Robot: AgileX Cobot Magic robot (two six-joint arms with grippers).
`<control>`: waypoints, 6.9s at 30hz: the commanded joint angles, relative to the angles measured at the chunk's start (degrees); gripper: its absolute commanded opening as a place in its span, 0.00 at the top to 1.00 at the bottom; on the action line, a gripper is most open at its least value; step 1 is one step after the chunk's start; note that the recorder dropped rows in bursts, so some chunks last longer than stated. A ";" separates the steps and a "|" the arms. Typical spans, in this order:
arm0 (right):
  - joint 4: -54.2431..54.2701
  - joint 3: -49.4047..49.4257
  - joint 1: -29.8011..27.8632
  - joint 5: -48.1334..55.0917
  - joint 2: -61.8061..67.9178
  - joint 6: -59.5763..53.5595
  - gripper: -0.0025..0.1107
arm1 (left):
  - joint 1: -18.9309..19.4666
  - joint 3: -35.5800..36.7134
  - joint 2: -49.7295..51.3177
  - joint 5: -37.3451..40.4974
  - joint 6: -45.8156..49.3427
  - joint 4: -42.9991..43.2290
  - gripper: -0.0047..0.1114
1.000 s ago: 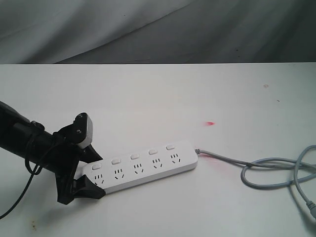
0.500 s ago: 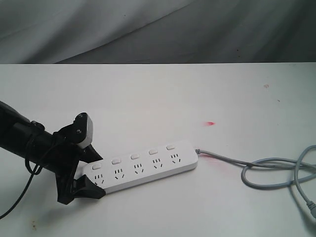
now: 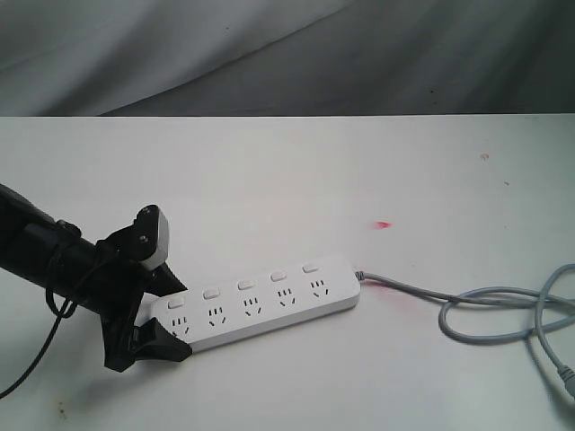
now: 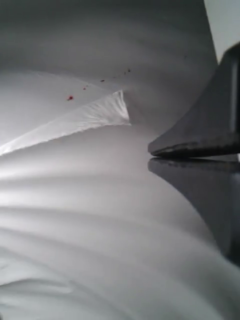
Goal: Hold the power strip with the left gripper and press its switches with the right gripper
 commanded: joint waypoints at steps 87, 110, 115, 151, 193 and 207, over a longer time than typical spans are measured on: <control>36.33 -46.21 33.92 41.24 94.22 -104.59 0.63 | -0.30 -0.36 0.08 -0.40 0.32 0.02 0.96; 35.24 -46.97 37.22 34.93 95.00 -102.32 0.41 | -0.30 -0.36 0.08 -0.40 0.32 0.02 0.96; 35.39 -46.97 38.11 32.98 95.00 -102.32 0.41 | -0.30 -0.36 0.08 -0.40 0.32 0.02 0.96; 27.83 -46.97 38.84 32.04 96.99 -101.46 0.41 | -0.30 -0.36 0.08 -0.40 0.32 0.02 0.96; 21.76 -45.96 42.59 29.89 98.98 -96.25 0.41 | -0.30 -0.36 0.08 -0.40 0.32 0.02 0.96; 19.99 -45.96 43.68 30.43 100.68 -95.81 0.41 | -0.30 -0.36 0.08 -0.40 0.32 0.02 0.96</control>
